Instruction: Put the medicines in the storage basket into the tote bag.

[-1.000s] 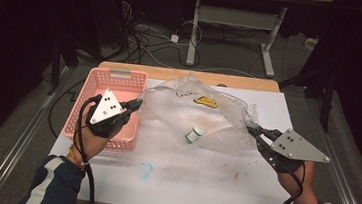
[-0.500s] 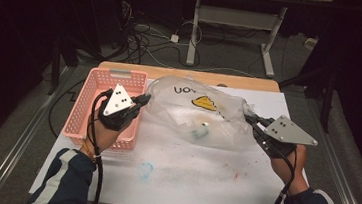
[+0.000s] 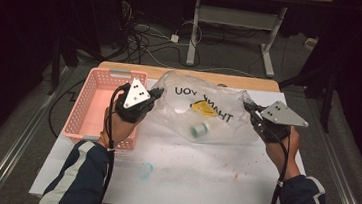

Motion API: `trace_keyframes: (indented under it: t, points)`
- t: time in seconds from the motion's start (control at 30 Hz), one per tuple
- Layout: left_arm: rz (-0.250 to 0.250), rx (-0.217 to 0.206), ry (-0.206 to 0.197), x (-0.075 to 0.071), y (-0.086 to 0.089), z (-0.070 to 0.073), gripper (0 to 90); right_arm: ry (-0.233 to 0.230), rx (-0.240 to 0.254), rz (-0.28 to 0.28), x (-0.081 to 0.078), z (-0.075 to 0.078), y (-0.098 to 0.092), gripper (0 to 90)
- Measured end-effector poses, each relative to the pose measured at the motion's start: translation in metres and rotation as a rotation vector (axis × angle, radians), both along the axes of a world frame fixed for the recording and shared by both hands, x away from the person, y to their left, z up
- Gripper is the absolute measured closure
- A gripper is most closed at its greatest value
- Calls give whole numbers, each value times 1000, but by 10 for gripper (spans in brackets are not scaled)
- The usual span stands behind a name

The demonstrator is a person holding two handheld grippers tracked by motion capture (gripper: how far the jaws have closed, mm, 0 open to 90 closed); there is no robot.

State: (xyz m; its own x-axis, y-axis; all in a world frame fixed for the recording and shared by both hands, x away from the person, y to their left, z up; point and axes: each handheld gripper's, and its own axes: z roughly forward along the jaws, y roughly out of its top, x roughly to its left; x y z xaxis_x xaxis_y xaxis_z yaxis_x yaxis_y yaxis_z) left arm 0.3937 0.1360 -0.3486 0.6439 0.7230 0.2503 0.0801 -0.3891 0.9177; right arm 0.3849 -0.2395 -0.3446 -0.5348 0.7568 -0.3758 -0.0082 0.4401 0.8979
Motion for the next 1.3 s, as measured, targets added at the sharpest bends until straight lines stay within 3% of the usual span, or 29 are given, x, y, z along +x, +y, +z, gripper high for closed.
trace_keyframes:
  t: [0.07, 0.2, 0.3, 0.47, 0.87, 1.07, 1.17, 1.3]
  points:
    - [-3, -3, -13, 0, -3, 3, 861, 7, 37, 6, 1, 6, -3, 892]
    - [-13, -8, -37, 4, -9, 14, 860, -5, 61, 6, 4, 18, -4, 892]
    - [-13, -12, -53, 9, -14, 22, 860, -19, 73, 14, 8, 26, -2, 892]
    - [-26, 1, -61, 15, -20, 31, 860, -6, 70, 22, 16, 38, 4, 892]
    - [-46, -19, -117, 1, -19, 67, 864, -50, 122, 64, 2, 67, 3, 894]
    - [-48, -19, -154, -2, -25, 77, 863, -89, 131, 92, -8, 80, 7, 895]
    - [-46, -17, -149, 8, -31, 77, 861, -83, 126, 65, -1, 82, 9, 895]
    - [-10, 0, -129, 28, -37, 72, 860, -58, 105, 4, 25, 79, 11, 894]
